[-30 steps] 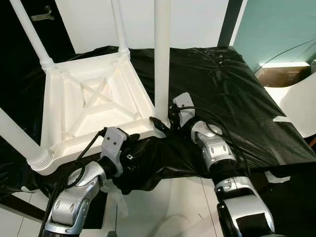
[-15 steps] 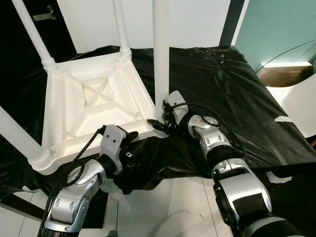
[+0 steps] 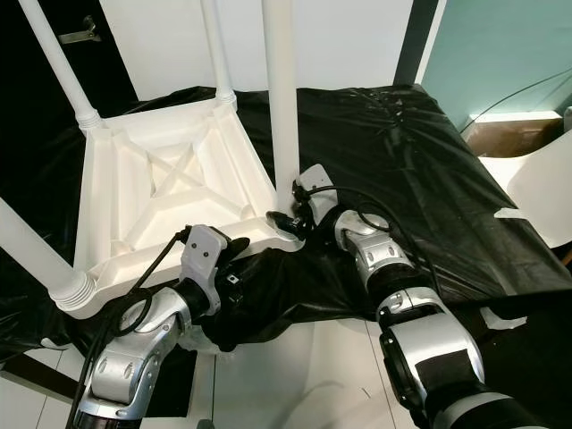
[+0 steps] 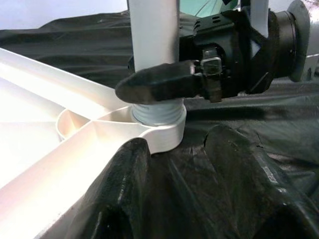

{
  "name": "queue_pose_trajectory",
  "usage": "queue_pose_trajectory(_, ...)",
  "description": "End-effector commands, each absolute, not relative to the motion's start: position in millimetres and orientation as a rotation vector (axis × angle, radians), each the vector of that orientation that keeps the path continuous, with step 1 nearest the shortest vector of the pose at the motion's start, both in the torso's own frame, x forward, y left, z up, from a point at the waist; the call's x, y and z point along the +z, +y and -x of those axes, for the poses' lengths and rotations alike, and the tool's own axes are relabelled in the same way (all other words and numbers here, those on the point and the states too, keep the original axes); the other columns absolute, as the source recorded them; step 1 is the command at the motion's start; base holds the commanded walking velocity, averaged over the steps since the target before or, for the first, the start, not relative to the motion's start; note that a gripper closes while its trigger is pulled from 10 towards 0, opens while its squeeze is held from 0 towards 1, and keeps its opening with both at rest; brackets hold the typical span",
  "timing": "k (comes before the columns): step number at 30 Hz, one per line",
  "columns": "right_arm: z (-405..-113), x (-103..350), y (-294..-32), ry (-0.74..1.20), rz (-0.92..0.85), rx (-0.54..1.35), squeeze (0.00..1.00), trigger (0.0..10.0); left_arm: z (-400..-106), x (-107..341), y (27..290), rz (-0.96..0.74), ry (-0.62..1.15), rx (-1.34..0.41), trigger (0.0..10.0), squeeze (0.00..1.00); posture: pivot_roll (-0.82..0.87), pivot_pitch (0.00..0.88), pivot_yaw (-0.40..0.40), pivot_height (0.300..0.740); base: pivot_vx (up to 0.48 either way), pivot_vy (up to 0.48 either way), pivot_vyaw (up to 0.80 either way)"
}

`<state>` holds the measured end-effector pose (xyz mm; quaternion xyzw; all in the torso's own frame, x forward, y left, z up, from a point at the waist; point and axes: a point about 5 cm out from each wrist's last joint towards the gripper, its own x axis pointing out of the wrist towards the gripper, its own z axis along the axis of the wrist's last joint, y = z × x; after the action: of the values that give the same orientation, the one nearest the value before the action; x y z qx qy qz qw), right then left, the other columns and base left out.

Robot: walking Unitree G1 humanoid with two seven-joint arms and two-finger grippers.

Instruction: Building children table

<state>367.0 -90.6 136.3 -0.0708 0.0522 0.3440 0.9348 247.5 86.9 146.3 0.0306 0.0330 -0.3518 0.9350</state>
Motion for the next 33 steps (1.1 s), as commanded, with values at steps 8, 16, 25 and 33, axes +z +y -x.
queue_pose_trajectory(8,-349.6,115.0,-71.4,0.169,-0.068,0.232,0.00,10.0,-247.6,143.2,85.0,-0.048,0.075,-0.679,10.0,0.00,0.03,0.000,-0.027,0.740,0.000,0.000,0.00)
queue_pose_trajectory(16,-344.1,132.5,-63.4,0.094,-0.090,0.266,0.00,10.0,-251.4,147.2,84.2,-0.038,0.061,-0.697,10.0,0.00,0.00,0.001,-0.028,0.740,0.000,0.000,0.00)
queue_pose_trajectory(25,-342.1,139.8,-76.3,0.048,-0.060,0.319,1.00,10.0,-249.8,147.0,79.4,-0.044,0.064,-0.713,10.0,0.00,0.02,0.009,-0.020,0.740,0.000,0.000,0.00)
queue_pose_trajectory(33,-343.5,152.5,-104.9,-0.020,0.002,0.545,1.00,10.0,-245.1,144.4,84.0,-0.036,0.077,-0.698,10.0,0.00,0.02,0.021,-0.018,0.740,0.000,0.000,0.00)
